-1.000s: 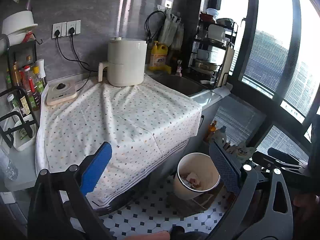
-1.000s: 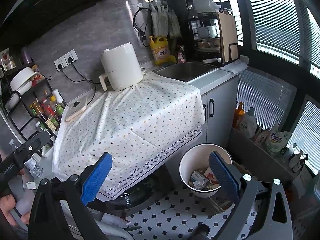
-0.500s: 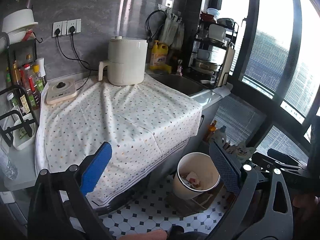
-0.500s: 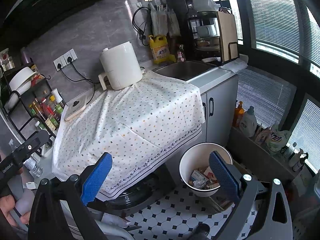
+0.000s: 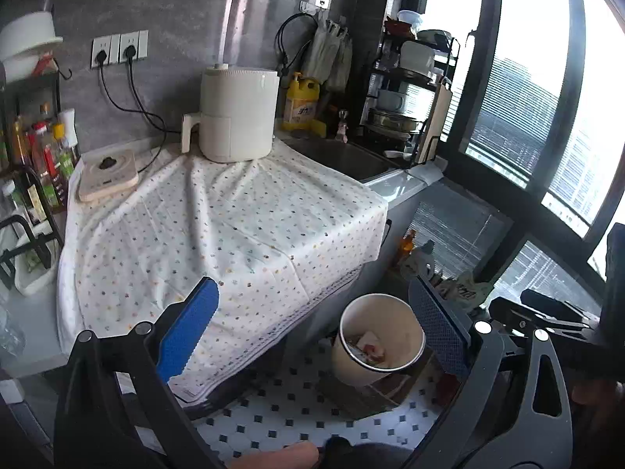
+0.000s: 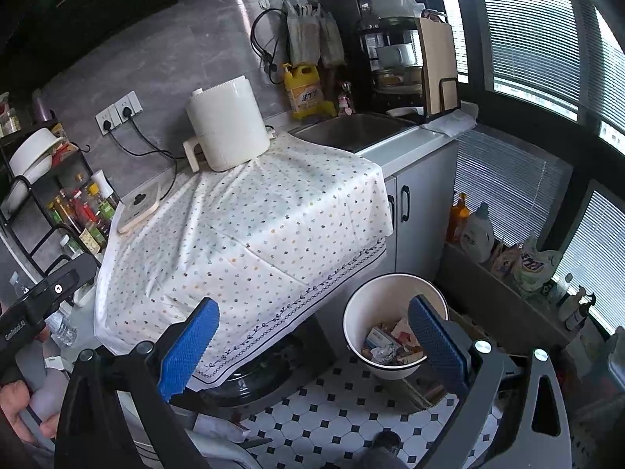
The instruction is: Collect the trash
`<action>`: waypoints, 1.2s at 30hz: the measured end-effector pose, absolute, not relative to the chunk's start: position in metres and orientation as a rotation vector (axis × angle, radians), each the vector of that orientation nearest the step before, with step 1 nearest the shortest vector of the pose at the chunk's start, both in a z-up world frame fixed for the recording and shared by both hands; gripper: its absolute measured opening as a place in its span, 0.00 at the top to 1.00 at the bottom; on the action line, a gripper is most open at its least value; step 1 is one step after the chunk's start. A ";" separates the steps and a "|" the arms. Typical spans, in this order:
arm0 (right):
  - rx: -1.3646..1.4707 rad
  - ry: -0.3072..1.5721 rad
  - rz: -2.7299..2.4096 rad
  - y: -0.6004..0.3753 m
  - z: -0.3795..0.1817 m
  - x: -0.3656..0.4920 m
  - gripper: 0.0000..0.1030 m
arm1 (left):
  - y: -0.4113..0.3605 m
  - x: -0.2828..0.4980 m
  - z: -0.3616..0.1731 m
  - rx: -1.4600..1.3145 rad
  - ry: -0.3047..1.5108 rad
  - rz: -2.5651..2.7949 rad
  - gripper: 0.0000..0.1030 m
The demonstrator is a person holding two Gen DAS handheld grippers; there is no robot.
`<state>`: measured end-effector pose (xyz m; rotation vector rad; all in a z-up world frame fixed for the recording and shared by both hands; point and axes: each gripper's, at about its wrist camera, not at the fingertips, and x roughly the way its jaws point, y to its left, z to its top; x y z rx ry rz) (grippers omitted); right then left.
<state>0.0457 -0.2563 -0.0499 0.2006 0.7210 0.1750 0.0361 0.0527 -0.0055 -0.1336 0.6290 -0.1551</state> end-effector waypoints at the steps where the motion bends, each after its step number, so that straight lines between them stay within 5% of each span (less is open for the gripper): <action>1: 0.193 0.718 0.172 -0.255 -0.050 0.045 0.08 | 0.053 0.036 -0.006 -0.130 0.630 -0.156 0.06; 15: 0.100 0.761 0.308 -0.180 -0.055 0.118 0.08 | 0.129 0.074 -0.014 -0.199 0.618 0.018 0.06; 36: -0.221 0.873 0.771 0.084 -0.124 0.319 0.08 | 0.275 0.133 -0.007 -0.321 0.657 0.556 0.06</action>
